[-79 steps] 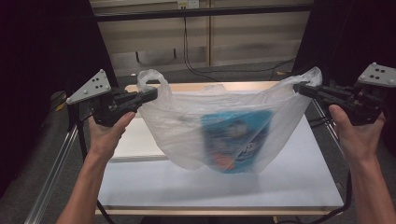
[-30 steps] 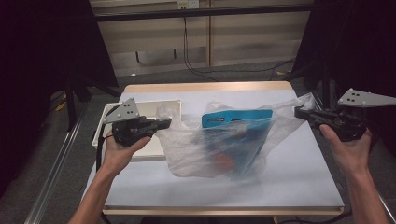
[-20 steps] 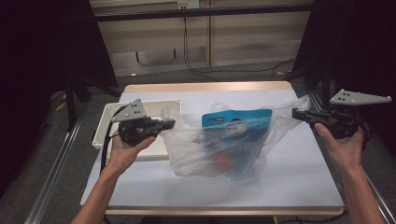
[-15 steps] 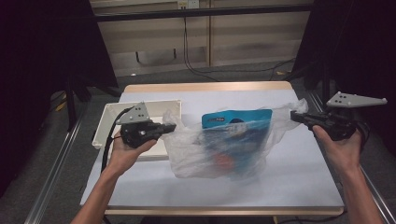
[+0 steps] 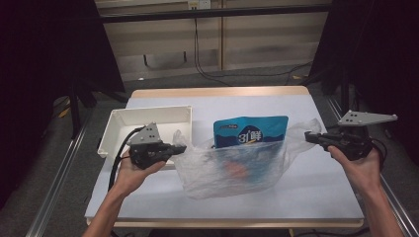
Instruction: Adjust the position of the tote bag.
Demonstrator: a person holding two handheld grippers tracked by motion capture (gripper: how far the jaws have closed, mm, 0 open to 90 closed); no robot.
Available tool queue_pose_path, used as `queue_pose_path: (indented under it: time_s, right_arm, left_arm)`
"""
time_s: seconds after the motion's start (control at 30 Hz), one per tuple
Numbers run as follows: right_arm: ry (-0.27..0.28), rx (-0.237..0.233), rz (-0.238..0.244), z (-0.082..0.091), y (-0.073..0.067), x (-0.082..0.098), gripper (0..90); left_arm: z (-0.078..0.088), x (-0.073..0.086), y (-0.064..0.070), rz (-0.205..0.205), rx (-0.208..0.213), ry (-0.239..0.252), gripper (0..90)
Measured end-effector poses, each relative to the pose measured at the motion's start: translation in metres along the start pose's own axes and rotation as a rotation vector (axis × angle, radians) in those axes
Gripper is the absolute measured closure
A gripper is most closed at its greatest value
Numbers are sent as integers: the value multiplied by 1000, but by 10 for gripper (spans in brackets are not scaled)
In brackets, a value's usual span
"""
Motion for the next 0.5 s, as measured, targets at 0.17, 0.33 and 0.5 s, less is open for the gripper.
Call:
queue_pose_path:
  time_s: [0.17, 0.33, 0.5]
  right_arm:
    - [-35, 3, 8, -9, -3, 8, 900]
    - [-42, 8, 5, -9, -1, 14, 900]
    - [-60, 0, 7, -14, -6, 24, 900]
  left_arm:
    - [-10, 4, 1, 9, 18, -49, 900]
    - [-11, 8, 5, 33, 24, -71, 900]
    - [-12, 17, 9, 47, 26, -79, 900]
Point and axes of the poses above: each handheld gripper's, and its own axes: z roughly backward along the jaws, x roughly out of its underside, y roughly to its right, the point moved 1 cm from there along -z, roughly forward along the jaws, and after that the axes turned 13 degrees about x, right-handed, at the moved point
